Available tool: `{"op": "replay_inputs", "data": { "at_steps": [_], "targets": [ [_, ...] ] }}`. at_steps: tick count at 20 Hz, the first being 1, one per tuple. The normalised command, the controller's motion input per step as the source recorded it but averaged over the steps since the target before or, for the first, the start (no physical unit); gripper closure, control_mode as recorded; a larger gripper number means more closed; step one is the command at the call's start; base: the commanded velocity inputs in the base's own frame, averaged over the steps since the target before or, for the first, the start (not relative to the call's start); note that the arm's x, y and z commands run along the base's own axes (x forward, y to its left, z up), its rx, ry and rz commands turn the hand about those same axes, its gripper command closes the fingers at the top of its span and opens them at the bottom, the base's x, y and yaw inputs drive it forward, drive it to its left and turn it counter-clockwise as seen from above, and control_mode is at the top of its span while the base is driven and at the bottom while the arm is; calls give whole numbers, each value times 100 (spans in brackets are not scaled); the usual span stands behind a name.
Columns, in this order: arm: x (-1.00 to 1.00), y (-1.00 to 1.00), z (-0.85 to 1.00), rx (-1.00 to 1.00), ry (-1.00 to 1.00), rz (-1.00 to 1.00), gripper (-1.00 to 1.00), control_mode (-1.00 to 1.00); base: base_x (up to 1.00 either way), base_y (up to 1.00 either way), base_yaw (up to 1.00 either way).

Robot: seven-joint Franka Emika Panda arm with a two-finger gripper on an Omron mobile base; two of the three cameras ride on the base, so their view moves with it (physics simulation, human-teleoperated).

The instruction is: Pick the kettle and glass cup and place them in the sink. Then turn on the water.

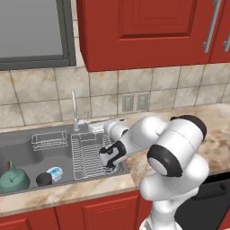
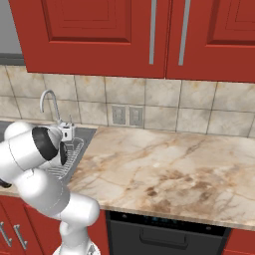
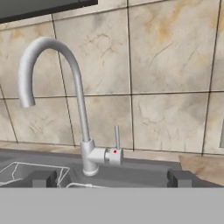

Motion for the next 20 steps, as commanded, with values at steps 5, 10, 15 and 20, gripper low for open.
{"op": "replay_inputs", "data": {
  "at_steps": [5,10,15,20],
  "targets": [
    [2,0,-17,3,-1,0,-100,-100,0,0,0],
    [3,0,-9,3,0,0,-100,-100,0,0,0],
    [14,1,-3,2,0,0,-100,-100,0,0,0],
    [25,0,-1,1,-3,-1,-100,-100,0,0,0]
  ]
}}
